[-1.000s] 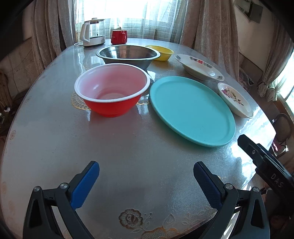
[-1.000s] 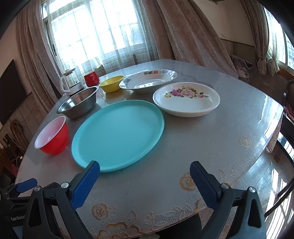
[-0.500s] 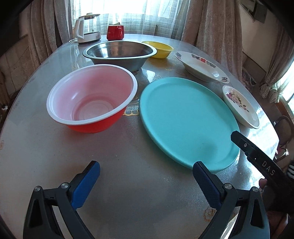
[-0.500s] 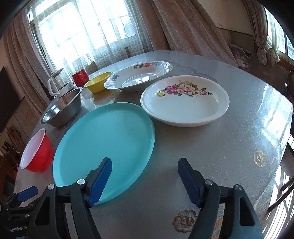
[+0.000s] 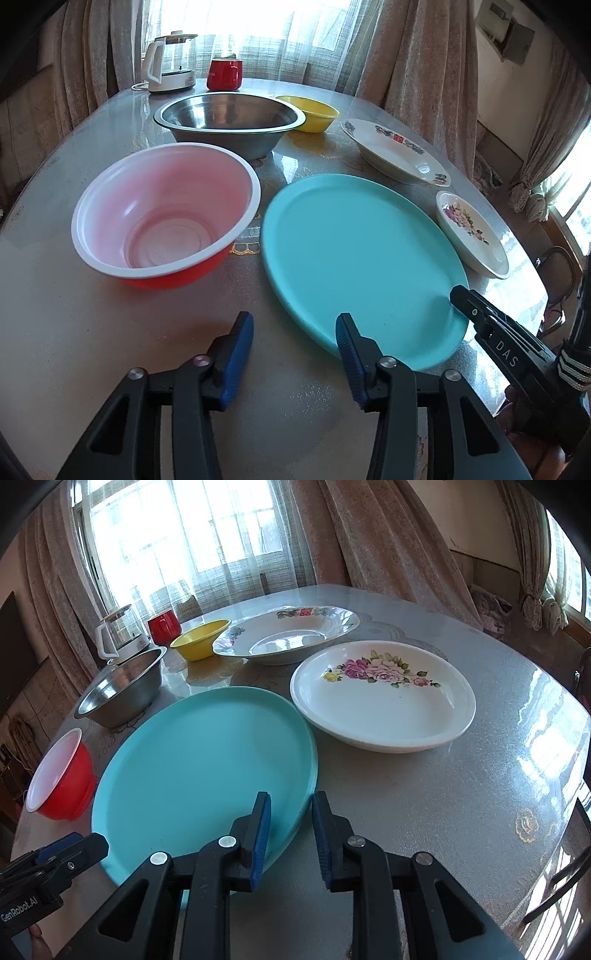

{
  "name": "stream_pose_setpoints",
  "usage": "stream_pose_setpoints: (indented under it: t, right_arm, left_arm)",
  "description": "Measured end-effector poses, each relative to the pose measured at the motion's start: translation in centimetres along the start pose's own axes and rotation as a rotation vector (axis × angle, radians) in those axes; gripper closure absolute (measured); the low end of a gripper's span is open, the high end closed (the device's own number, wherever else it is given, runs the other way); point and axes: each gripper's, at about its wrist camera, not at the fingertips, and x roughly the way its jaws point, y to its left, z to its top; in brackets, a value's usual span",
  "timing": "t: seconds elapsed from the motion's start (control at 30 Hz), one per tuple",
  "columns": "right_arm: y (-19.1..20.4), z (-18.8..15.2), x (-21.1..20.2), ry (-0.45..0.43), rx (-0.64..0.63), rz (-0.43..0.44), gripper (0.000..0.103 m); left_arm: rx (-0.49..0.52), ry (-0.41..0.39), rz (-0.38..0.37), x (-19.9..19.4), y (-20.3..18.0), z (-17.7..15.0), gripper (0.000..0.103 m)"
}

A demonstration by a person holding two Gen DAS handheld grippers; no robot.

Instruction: Organize plates and bowls

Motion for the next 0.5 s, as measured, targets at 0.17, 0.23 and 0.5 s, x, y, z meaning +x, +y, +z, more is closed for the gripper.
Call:
stream_pose_setpoints:
  t: [0.17,0.23,0.5]
  right_arm:
    - [0.3,-0.7,-0.6,0.004,-0.014,0.013,0.084]
    - [0.3,-0.9,-0.9,0.011,-0.007,0.028,0.084]
    - [0.2,-2.0,-1.9,0.023,0.028,0.05,0.084]
  left_arm:
    - [0.02,0.007,-0.021,0.0,0.1,-0.2,0.073]
    - [0.041,0.003,-0.015,-0.3,-0.1,-0.6,0.074]
    - [0.07,-0.008,-0.008,-1.0,0.0,-1.7,0.074]
